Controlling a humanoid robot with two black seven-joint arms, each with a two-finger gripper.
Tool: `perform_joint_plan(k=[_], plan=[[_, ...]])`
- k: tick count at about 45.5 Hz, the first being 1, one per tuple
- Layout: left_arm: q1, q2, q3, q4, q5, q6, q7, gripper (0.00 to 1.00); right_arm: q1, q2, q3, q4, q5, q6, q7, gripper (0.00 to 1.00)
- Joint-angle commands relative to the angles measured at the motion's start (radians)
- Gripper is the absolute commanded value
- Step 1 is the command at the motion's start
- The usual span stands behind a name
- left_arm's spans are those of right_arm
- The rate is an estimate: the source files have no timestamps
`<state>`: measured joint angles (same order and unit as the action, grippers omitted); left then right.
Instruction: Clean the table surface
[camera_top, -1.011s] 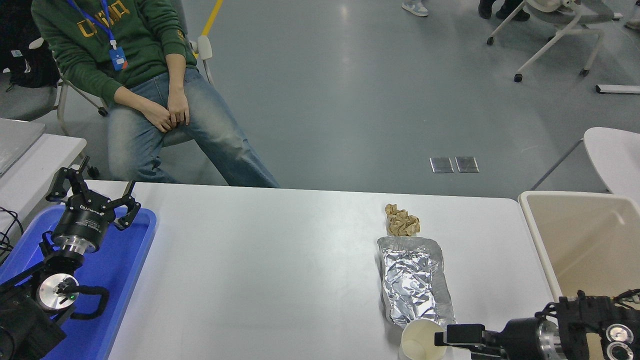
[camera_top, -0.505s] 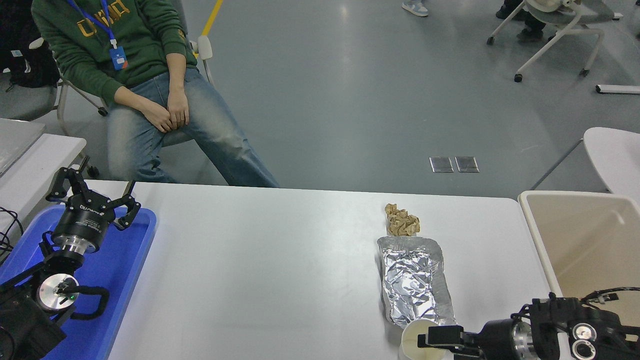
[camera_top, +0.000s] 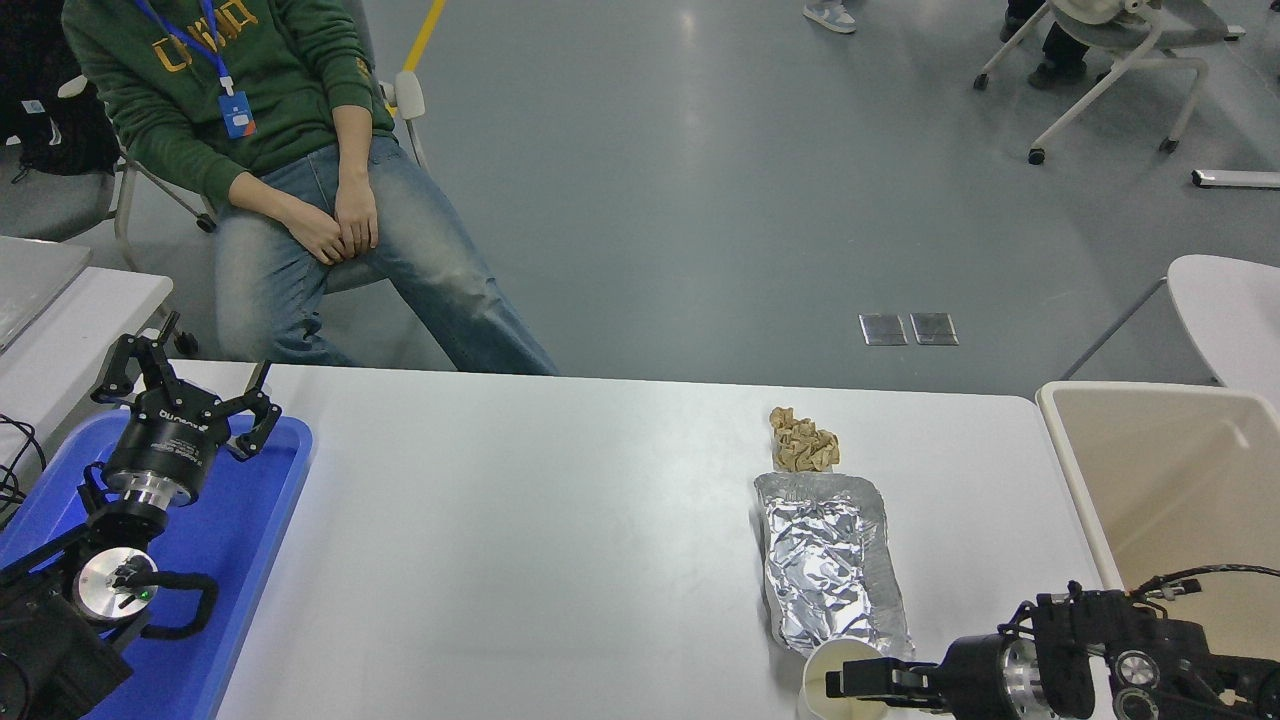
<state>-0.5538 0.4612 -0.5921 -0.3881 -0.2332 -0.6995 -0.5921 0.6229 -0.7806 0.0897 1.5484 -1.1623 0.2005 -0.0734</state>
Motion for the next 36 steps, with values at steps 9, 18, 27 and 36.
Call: perform_joint_plan(k=[9, 18, 27, 36], plan=[[0.0, 0.0, 0.0, 0.0, 0.0, 0.0, 0.0, 1.0, 0.009, -0.042, 0.001, 0.016, -0.023, 0.014, -0.002, 0.0], [0.0, 0.0, 0.0, 0.0, 0.0, 0.0, 0.0, 1.0, 0.009, -0.092, 0.004, 0.047, -0.02, 0.019, -0.002, 0.0], [0.0, 0.0, 0.0, 0.0, 0.0, 0.0, 0.0, 1.0, 0.012, -0.187, 0.018, 0.081, -0.013, 0.039, 0.004, 0.0], [0.0, 0.0, 0.0, 0.0, 0.0, 0.0, 0.0, 1.0, 0.08, -0.334, 0.027, 0.085, 0.113, 0.063, 0.024, 0.0]])
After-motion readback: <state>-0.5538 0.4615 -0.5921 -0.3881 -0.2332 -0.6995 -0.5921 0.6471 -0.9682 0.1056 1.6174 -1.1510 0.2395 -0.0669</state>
